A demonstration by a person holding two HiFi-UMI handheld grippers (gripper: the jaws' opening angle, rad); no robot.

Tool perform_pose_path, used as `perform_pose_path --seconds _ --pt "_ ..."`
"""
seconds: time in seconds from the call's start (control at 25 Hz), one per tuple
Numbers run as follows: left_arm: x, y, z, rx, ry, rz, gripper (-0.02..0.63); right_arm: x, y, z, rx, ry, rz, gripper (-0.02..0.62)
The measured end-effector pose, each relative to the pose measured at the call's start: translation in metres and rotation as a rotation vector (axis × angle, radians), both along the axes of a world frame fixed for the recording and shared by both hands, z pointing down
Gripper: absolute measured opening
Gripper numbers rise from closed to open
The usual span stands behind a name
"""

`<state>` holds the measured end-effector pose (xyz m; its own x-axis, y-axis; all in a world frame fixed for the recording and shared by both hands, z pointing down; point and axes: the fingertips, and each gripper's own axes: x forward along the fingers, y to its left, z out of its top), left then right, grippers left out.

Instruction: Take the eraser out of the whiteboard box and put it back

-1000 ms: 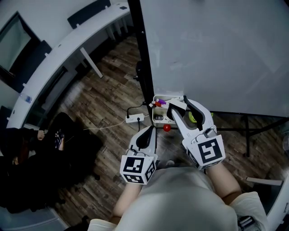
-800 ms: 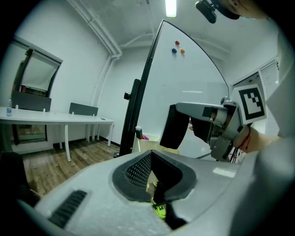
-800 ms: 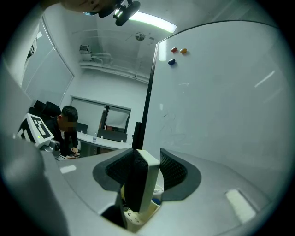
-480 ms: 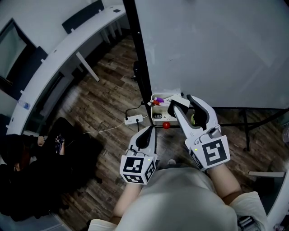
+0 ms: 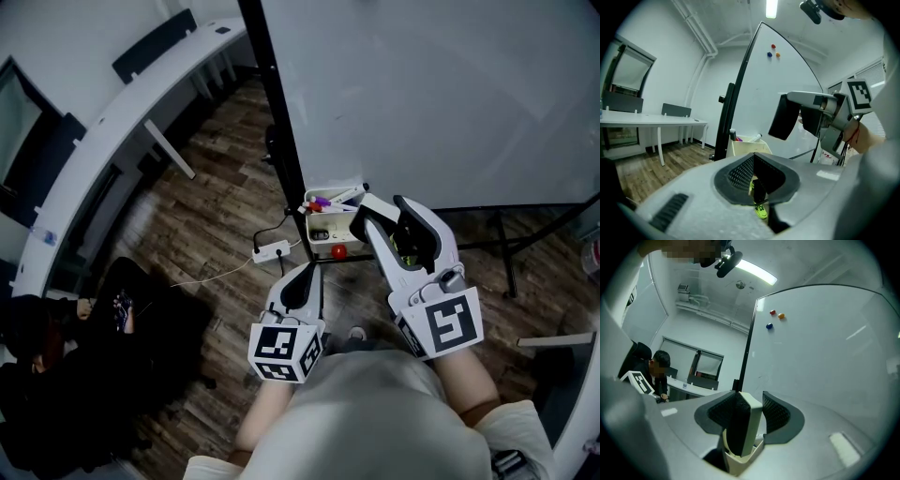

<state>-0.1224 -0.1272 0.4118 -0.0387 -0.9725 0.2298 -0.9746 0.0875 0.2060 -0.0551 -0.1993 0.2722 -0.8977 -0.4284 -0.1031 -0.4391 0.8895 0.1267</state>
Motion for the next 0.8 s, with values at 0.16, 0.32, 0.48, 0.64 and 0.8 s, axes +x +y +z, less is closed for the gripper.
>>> perform_pose_path --seconds 0.16,0.32,0.48,0.64,0.8 --pt "0.007 0.005 -0.003 0.004 0.001 0.028 0.0 0.013 0.009 -0.005 0.004 -0.005 0.036 0.187" --pt "0.014 0.01 -0.005 0.007 0.005 0.057 0.0 0.025 0.017 -0.008 0.008 -0.009 0.072 0.187" --pt "0.022 0.015 -0.005 0.006 0.006 0.085 0.0 0.036 0.024 -0.008 0.003 -0.009 0.107 0.187" --pt "0.028 0.022 -0.006 0.004 0.007 0.107 0.001 0.044 0.033 -0.009 0.001 -0.01 0.131 0.187" --pt "0.03 0.026 -0.005 0.001 0.008 0.125 0.0 0.048 0.039 -0.007 -0.006 -0.012 0.15 0.187"
